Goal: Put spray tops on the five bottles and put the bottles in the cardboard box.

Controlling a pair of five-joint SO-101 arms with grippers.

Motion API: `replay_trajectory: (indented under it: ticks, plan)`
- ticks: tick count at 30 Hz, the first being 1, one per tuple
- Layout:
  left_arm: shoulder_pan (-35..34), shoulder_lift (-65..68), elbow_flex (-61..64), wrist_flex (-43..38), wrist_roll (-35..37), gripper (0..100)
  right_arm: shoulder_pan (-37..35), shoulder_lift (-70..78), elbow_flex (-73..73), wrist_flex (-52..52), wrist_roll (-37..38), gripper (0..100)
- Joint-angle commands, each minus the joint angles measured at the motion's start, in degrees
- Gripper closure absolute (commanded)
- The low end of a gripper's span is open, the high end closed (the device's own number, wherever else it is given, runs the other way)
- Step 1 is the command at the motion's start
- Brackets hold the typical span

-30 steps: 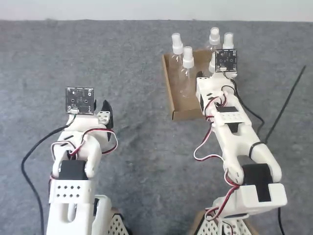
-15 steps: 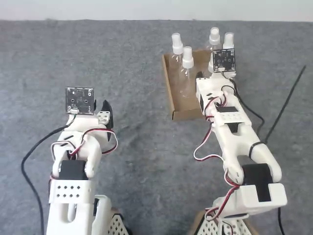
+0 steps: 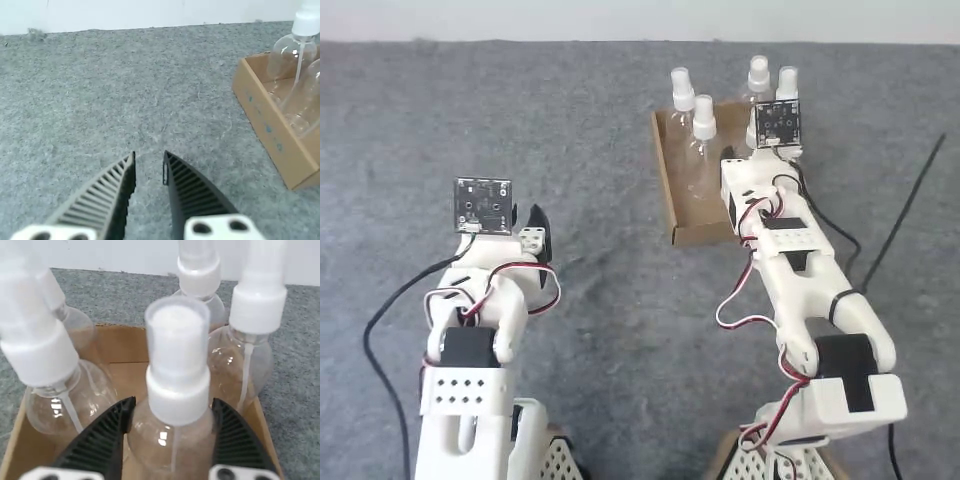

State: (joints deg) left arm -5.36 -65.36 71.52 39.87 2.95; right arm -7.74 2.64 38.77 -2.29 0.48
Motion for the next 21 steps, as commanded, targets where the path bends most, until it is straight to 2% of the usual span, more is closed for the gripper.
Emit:
replay_trajectory:
  ticks: [1, 6, 21]
  plan:
    - [-0.09, -0.97, -0.40, -1.58, 0.53, 92, 0.22, -1.80, -0.26, -0.84, 0.79, 78.1]
    - [-0.09, -0.97, -0.40, -1.58, 0.53, 92, 0.22, -1.80, 0.00, -0.84, 0.79, 67.6]
    - [-0.09, -0.97, -0.40, -1.58, 0.53, 92, 0.57, -6.37, -0.44, 1.80, 1.23, 66.8]
